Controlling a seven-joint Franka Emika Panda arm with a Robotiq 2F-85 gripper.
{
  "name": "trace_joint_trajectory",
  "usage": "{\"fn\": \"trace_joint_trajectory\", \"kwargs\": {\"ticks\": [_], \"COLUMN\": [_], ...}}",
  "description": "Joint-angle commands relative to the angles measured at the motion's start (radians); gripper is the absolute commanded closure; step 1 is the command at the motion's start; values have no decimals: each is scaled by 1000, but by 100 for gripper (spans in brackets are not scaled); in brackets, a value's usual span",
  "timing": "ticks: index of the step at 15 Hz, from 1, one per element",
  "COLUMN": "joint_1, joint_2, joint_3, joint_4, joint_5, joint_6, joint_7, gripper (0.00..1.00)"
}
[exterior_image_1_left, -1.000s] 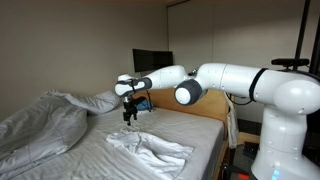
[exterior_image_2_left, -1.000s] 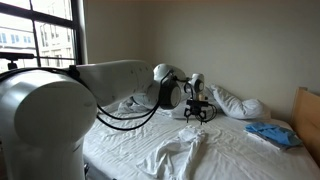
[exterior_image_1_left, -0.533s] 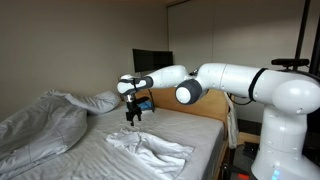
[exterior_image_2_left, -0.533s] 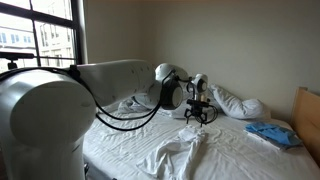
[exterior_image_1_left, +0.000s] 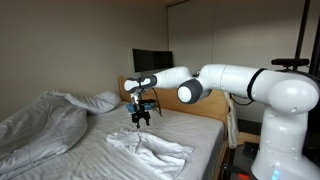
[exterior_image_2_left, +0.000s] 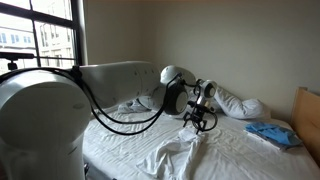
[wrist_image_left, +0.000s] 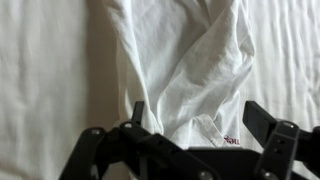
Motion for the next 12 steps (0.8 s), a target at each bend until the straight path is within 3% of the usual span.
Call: {"fn": "trace_joint_trajectory", "kwargs": {"ticks": [1, 2, 4, 10, 12], "joint_1": [-12, -11, -13, -57, -76], "joint_2": [51, 22, 32, 33, 33], "joint_3": [12, 5, 5, -10, -3], "joint_4": [62, -4, -6, 2, -13], "joint_5": [2, -4, -2, 11, 18], "joint_6": [-58, -35, -49, -241, -290], "joint_7": [159, 197, 267, 495, 504], "gripper": [0, 0, 0, 0, 0]}}
